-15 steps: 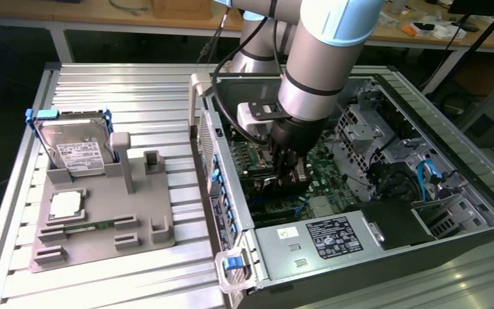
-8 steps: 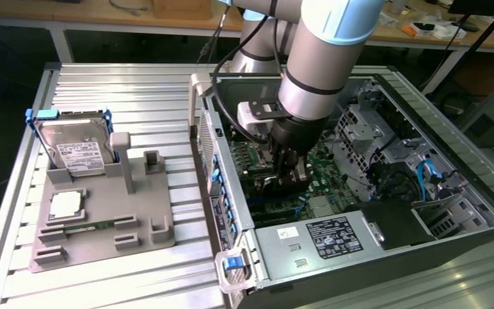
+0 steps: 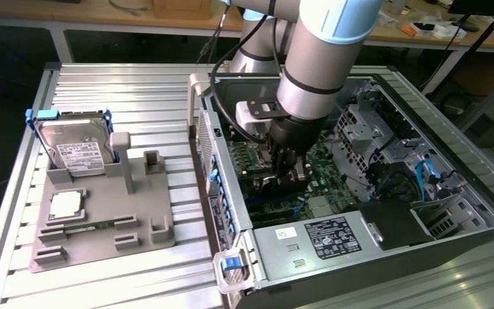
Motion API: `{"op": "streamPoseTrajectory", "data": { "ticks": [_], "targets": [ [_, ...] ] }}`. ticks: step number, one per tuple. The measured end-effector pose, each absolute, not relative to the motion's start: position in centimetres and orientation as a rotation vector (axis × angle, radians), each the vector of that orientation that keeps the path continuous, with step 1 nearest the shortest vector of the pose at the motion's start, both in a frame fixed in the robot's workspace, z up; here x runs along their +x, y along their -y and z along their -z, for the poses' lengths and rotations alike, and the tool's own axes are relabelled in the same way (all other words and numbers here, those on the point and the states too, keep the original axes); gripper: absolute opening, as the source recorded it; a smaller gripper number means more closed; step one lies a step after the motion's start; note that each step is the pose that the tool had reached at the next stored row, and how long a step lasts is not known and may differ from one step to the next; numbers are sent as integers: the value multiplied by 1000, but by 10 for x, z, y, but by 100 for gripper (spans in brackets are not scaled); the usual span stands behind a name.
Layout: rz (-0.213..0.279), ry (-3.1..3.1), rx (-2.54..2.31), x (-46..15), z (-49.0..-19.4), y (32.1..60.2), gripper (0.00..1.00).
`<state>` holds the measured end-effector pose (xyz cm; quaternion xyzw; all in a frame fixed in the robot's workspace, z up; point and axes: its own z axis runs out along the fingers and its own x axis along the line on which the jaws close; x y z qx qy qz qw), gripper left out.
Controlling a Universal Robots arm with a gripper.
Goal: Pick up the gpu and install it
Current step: 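Insert the gpu into the slot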
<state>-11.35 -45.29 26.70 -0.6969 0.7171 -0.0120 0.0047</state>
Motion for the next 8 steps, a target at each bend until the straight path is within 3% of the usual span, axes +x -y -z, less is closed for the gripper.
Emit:
{"op": "streamPoseTrajectory", "data": {
  "ticks": [8],
  "targets": [
    [38, -2246, -2183, -114, -265, 453, 27]
  ]
}}
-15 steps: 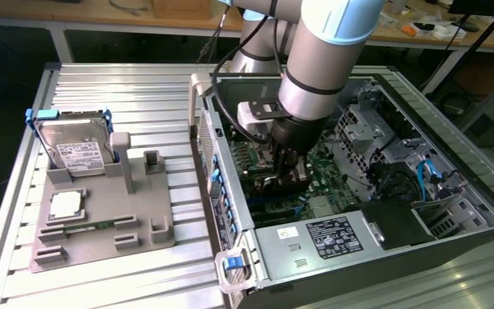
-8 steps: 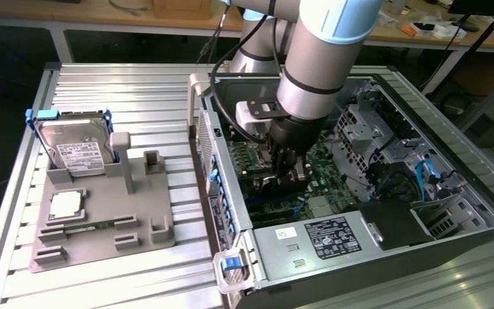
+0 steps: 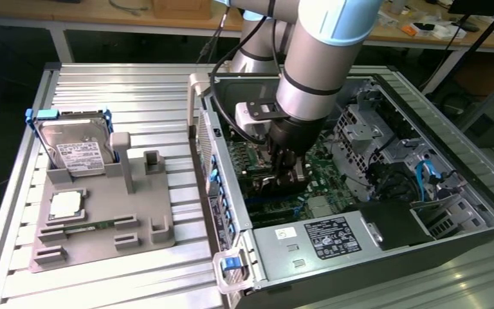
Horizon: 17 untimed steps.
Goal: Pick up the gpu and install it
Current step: 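Insert the gpu into the slot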
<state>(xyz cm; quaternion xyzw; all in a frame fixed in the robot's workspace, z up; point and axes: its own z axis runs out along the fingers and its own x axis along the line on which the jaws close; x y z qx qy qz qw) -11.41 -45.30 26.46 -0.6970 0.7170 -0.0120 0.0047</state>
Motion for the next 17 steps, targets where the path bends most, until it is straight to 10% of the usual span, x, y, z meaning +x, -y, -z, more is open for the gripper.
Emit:
{"op": "streamPoseTrajectory", "data": {
  "ticks": [17],
  "targets": [
    [38, -2246, -2183, -114, -258, 453, 27]
  ]
}}
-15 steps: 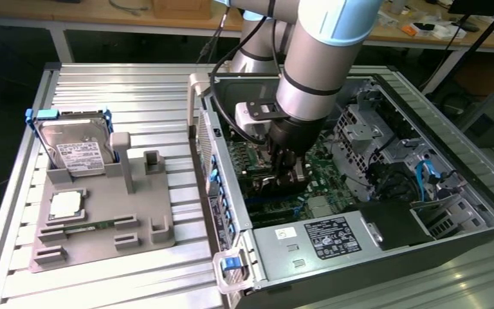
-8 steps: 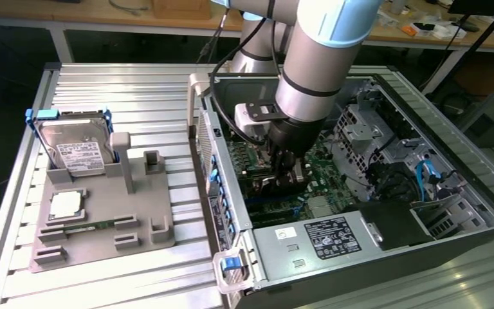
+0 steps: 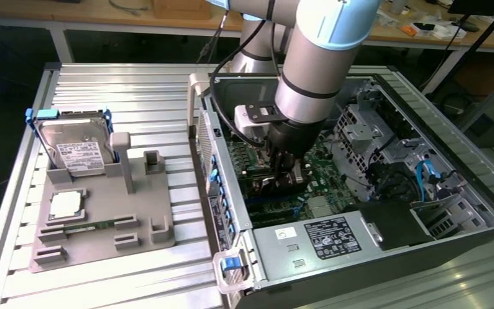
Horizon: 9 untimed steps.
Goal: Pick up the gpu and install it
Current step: 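Insert the gpu into the slot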
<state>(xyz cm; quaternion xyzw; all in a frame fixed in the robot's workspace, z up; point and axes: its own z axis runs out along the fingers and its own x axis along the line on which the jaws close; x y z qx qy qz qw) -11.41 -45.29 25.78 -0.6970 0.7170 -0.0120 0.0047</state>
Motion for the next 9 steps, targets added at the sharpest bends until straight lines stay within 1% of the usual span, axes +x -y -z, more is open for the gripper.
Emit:
{"op": "streamPoseTrajectory", "data": {
  "ticks": [9],
  "targets": [
    [37, -2245, -2182, -114, -264, 453, 27]
  ]
}}
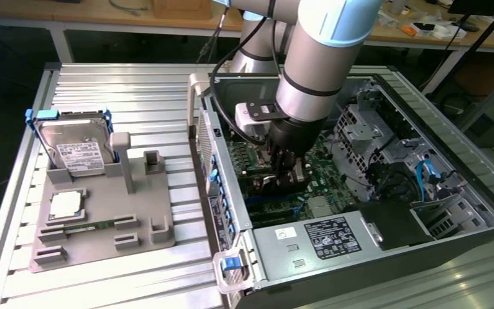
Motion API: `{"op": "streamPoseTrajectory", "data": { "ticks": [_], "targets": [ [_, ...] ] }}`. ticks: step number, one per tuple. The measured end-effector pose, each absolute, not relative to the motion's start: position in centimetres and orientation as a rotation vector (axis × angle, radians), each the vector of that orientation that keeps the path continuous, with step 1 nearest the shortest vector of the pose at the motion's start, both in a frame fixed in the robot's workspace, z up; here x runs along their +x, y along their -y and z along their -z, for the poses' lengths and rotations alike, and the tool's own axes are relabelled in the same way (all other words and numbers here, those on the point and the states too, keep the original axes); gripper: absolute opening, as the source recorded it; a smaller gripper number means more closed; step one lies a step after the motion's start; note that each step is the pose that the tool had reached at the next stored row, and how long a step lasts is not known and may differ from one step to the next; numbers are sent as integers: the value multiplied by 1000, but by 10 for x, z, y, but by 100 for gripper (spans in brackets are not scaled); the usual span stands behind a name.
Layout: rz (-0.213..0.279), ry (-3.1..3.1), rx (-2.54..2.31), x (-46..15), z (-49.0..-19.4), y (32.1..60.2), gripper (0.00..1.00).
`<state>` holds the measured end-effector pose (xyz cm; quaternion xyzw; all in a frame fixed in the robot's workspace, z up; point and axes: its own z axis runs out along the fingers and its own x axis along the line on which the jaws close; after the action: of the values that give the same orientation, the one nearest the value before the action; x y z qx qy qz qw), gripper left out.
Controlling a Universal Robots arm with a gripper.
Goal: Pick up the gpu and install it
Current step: 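Insert the gpu into the slot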
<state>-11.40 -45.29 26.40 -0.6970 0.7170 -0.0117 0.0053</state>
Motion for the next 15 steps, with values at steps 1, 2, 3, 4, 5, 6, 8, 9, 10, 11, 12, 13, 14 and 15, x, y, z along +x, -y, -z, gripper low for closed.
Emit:
{"op": "streamPoseTrajectory", "data": {
  "ticks": [1, 2, 3, 4, 5, 6, 8, 9, 10, 11, 12, 13, 14, 15],
  "targets": [
    [36, -2245, -2182, -114, -264, 453, 27],
    [36, -2245, -2182, -114, -264, 453, 27],
    [36, -2245, -2182, -114, -264, 453, 27],
    [36, -2245, -2182, -114, -264, 453, 27],
    [35, -2245, -2182, -114, -264, 453, 27],
    [35, -2245, -2182, -114, -264, 453, 27],
    [35, -2244, -2182, -114, -264, 453, 27],
    [35, -2244, -2182, -114, -264, 453, 27],
    [35, -2244, -2182, -114, -264, 452, 27],
    [35, -2245, -2182, -114, -264, 452, 27],
    [35, -2245, -2182, -114, -264, 451, 27],
    [35, -2245, -2182, -114, -264, 451, 27],
    [35, -2245, -2182, -114, -264, 451, 27],
    [35, -2244, -2182, -114, -264, 451, 27]
  ]
}}
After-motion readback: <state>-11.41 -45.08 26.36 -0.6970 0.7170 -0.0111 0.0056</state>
